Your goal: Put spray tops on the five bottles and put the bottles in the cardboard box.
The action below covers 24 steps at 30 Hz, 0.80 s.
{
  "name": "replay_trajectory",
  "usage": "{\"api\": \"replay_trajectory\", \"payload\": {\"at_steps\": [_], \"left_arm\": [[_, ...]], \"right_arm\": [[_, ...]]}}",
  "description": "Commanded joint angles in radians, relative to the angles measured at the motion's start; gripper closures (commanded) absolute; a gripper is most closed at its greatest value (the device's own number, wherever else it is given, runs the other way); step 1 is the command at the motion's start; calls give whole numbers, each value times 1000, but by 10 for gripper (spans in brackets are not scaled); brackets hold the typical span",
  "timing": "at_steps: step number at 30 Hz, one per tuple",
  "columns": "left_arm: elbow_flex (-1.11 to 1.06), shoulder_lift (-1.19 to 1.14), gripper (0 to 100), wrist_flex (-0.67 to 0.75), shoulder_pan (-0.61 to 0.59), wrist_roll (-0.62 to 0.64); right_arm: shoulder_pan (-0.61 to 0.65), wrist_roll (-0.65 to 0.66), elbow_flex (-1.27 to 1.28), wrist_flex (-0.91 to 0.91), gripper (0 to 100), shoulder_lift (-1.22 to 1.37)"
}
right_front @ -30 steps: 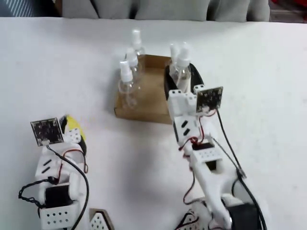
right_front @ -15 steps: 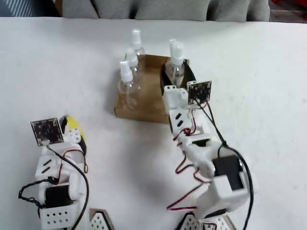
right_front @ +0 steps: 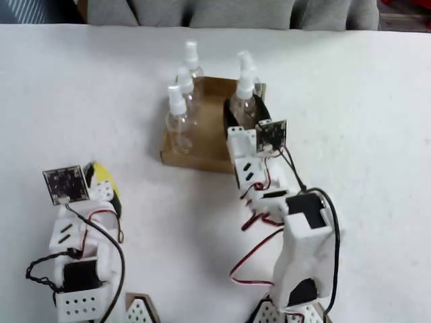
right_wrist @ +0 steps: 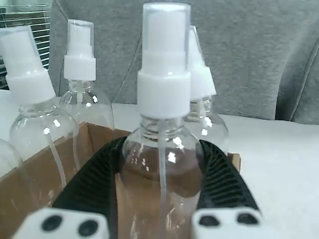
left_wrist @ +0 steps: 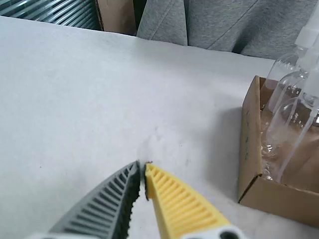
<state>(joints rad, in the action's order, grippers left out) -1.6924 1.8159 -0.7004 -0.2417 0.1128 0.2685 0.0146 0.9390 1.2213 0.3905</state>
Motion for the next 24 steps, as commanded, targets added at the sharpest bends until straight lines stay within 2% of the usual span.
{"api": "replay_trajectory", "payload": {"at_steps": [1,24], "left_arm": [[0,12,979,-9,-10,-8],[0,10,980,-9,-13,-9]], "right_arm": [[-12,20,-40,47,982,15],[-13,20,5,41,964,24]]}}
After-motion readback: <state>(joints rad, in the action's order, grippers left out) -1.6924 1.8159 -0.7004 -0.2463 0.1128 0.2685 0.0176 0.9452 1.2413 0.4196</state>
